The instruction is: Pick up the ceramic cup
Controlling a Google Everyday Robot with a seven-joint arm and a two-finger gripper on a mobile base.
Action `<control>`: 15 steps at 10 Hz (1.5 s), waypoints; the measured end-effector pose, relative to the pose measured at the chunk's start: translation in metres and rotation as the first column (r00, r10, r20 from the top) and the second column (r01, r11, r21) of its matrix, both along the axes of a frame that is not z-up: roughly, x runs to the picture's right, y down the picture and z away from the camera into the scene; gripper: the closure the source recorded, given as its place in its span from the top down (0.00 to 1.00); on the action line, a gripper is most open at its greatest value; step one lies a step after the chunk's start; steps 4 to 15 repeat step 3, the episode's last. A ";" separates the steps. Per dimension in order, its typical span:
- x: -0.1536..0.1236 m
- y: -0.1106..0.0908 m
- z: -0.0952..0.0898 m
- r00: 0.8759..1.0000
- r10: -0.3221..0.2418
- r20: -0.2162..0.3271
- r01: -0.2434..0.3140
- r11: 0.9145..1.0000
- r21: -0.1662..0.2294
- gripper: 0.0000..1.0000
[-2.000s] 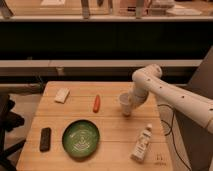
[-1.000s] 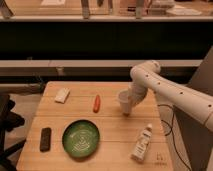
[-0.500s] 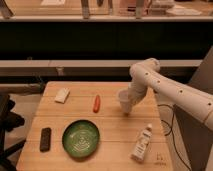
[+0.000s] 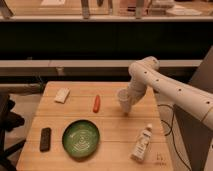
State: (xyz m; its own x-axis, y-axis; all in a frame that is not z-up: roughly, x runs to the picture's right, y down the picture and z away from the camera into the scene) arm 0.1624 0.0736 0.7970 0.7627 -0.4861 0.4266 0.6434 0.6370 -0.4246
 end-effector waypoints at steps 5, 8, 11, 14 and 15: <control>-0.001 -0.003 -0.002 1.000 -0.006 0.001 0.006 1.000 -0.002 0.00; -0.001 -0.003 -0.002 1.000 -0.006 0.001 0.006 1.000 -0.002 0.00; -0.001 -0.003 -0.002 1.000 -0.006 0.001 0.006 1.000 -0.002 0.00; -0.001 -0.003 -0.002 1.000 -0.006 0.001 0.006 1.000 -0.002 0.00; -0.001 -0.003 -0.002 1.000 -0.006 0.001 0.006 1.000 -0.002 0.00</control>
